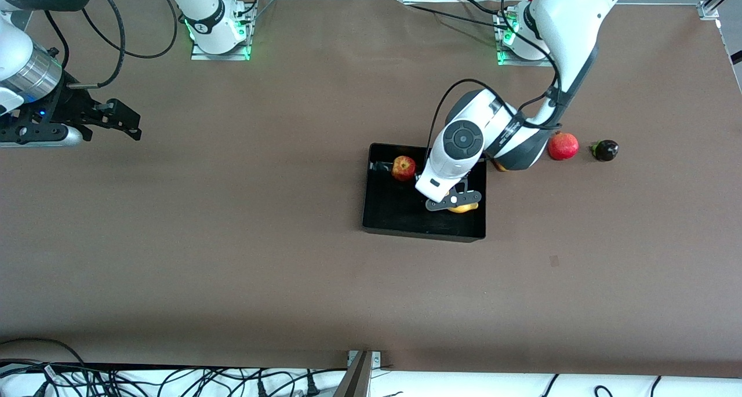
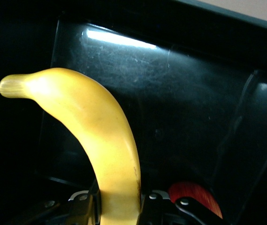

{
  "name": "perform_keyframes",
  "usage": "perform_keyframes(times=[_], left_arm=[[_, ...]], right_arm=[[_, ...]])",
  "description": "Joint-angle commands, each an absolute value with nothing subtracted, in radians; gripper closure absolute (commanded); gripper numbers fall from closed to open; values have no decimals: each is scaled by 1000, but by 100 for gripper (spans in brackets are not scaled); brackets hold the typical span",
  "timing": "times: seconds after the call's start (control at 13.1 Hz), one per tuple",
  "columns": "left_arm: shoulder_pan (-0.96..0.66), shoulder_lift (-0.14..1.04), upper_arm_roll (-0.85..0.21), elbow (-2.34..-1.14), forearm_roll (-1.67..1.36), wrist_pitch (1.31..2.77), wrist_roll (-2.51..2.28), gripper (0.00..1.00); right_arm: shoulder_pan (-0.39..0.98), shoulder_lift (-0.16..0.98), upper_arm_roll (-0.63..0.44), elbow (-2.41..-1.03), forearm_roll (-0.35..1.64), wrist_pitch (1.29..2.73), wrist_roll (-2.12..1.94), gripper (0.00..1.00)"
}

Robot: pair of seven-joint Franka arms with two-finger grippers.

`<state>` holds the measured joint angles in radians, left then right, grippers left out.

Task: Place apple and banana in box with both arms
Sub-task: 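Carry the banana over the box and lower it in with the left gripper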

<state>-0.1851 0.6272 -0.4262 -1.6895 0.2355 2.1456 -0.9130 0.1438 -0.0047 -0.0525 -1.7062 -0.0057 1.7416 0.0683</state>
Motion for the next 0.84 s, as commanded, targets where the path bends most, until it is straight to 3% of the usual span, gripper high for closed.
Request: perform_keyframes(times=[0.0, 0.46, 0.68, 0.76], left_arm=[[-201, 696, -414, -1672, 322, 2221, -983, 100], [-186, 756, -413, -1698, 373, 2252, -1000, 100], [-184, 762, -413, -1706, 374, 2252, -999, 82], [-183, 762, -413, -1716, 374, 2253, -999, 82]], right_arm=[[130, 3, -40, -1689, -20, 1740, 61, 0], [130, 3, -40, -1689, -20, 1741, 61, 0], [129, 3, -40, -1690, -20, 1740, 61, 0], [129, 3, -40, -1689, -20, 1741, 61, 0]])
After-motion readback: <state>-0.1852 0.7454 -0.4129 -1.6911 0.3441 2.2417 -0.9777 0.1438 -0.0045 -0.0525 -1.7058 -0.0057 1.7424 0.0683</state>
